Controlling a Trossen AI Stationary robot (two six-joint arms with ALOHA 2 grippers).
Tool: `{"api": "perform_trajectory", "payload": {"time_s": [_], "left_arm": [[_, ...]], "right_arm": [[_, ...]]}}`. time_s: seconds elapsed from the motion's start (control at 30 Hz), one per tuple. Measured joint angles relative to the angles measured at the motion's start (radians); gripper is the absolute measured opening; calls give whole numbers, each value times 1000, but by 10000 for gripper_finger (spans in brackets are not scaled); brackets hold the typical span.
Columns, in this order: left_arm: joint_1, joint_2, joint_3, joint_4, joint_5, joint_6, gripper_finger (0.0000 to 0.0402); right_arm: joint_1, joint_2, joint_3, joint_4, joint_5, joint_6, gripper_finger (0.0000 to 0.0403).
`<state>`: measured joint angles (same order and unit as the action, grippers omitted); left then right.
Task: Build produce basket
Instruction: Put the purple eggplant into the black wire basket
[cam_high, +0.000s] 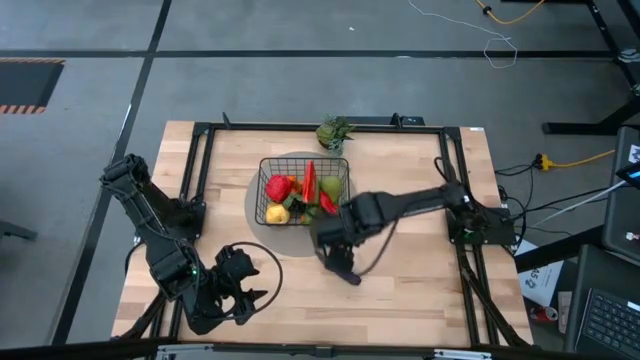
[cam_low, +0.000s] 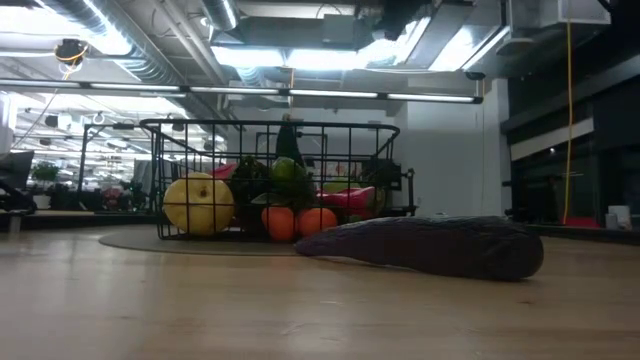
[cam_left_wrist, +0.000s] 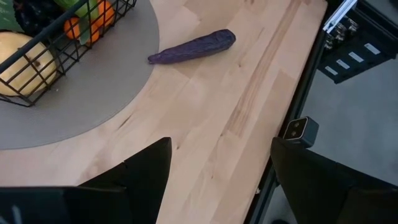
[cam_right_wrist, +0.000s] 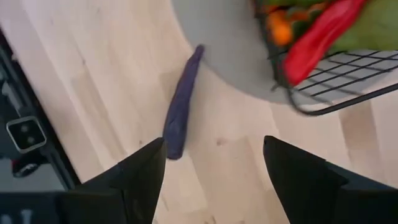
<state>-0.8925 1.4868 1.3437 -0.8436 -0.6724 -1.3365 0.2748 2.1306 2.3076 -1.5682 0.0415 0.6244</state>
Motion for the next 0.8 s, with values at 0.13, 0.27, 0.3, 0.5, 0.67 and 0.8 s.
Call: {"api": "perform_trajectory", "payload": {"time_s": [0.13, 0.27, 0.3, 0.5, 0.67, 0.8], "left_arm": [[0, 0, 0, 0, 0, 1, 270], [0, 0, 0, 0, 0, 3, 270], [0, 0, 0, 0, 0, 3, 270], [0, 0, 0, 0, 0, 3, 270], [-1, 0, 0, -1, 1, 3, 270], [-1, 0, 0, 0, 5, 3, 270]], "right_arm": [[73, 1, -8, 3, 35, 34, 268], [142, 8, -8, 40, 151, 140, 268], [159, 10, -8, 44, 183, 172, 268], [234, 37, -8, 63, 365, 402, 268], [262, 88, -8, 70, 404, 472, 268], [259, 136, -8, 69, 307, 475, 268]]}}
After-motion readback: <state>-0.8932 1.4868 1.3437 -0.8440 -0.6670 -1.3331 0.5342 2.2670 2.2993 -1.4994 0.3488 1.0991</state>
